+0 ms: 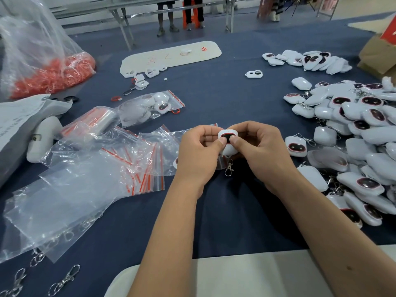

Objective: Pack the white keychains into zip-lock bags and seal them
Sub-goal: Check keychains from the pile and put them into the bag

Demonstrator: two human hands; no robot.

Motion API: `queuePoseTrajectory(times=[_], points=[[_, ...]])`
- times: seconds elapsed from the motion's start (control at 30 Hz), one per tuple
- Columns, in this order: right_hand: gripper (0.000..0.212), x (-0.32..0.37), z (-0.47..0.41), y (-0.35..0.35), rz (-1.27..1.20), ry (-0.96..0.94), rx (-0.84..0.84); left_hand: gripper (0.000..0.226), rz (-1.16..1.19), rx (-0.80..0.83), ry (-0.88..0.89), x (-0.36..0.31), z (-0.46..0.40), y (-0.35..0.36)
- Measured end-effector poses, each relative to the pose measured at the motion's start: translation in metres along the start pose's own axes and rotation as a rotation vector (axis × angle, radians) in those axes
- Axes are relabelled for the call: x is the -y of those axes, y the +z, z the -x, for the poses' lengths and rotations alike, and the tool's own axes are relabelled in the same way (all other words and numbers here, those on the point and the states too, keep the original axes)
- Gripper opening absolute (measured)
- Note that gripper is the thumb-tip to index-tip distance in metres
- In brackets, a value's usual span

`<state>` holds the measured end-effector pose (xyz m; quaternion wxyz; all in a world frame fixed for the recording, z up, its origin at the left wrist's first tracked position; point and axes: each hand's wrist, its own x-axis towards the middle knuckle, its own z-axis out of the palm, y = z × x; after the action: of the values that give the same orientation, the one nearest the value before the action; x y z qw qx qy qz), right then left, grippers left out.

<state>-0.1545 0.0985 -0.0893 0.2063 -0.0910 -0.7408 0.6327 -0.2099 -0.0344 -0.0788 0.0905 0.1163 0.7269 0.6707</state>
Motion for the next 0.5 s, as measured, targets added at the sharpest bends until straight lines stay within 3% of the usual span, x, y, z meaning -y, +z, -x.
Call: queuePoseTrajectory(times=[0.5], points=[[0.019, -0.0004, -0.0007, -0.0006, -0.001, -0.026, 0.001, 0.013, 0.019, 0.002, 0.008, 0.0001, -0.0004, 0.0007]])
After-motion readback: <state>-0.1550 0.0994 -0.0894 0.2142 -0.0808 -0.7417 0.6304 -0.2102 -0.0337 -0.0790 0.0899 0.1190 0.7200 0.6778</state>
